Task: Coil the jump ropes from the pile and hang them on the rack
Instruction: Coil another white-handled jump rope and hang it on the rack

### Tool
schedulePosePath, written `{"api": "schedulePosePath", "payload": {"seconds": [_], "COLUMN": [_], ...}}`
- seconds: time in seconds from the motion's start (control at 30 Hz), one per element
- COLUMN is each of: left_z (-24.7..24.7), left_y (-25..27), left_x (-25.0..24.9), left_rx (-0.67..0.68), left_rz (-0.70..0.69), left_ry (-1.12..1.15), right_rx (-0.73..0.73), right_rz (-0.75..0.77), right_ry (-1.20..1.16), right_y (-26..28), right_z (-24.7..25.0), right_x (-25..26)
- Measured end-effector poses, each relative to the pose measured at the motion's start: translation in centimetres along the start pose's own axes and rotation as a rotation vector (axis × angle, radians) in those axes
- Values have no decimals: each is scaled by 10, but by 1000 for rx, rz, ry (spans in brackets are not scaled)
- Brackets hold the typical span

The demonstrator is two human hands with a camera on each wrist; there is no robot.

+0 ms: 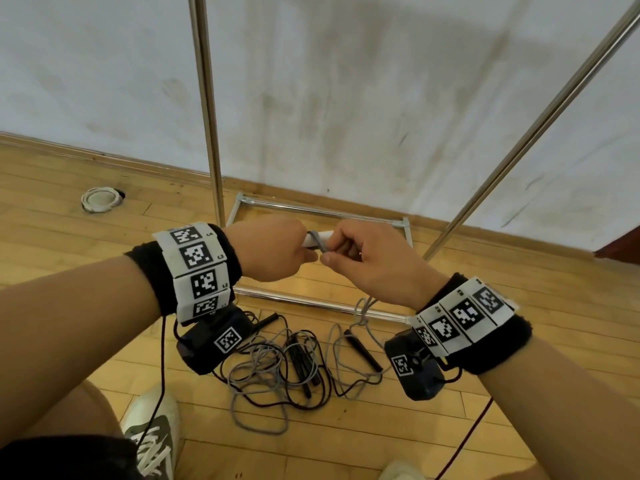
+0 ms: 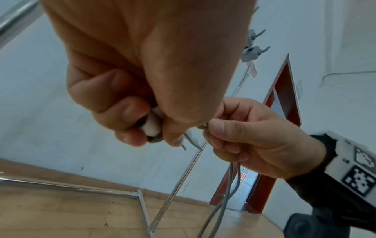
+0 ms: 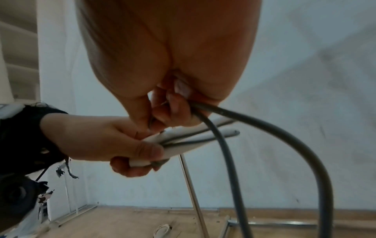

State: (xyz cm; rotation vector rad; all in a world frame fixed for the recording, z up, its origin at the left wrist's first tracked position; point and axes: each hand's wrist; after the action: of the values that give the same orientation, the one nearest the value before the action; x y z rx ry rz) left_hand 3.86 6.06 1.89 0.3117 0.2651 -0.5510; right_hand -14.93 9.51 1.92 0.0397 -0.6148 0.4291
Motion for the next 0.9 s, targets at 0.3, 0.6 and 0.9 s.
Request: {"api": "schedulePosePath", "payload": {"seconds": [0.3, 0.6, 0.9], "left_z": [17, 26, 31], "left_y": [1, 18, 32], "left_x": [6, -1, -11], "left_rx": [-199, -37, 66], "left_rz": [-62, -147, -270], "left_ry": [382, 374, 454], "right_rx": [23, 24, 145], "right_rz": [-104, -40, -49], "right_ry": [-429, -402, -361], "right_y": [5, 19, 24], "right_z": [-2, -4, -6], "right_x": [-2, -18, -25]}}
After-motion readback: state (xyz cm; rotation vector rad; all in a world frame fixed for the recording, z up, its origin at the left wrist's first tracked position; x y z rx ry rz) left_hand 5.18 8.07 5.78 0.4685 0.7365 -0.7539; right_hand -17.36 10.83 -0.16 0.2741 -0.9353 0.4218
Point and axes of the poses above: each hand's wrist, its own y-axis away from the middle knuckle, its own z-axis out of the back of the hand, x = y × z, and after that the axes turned 6 degrees about y, right-handed
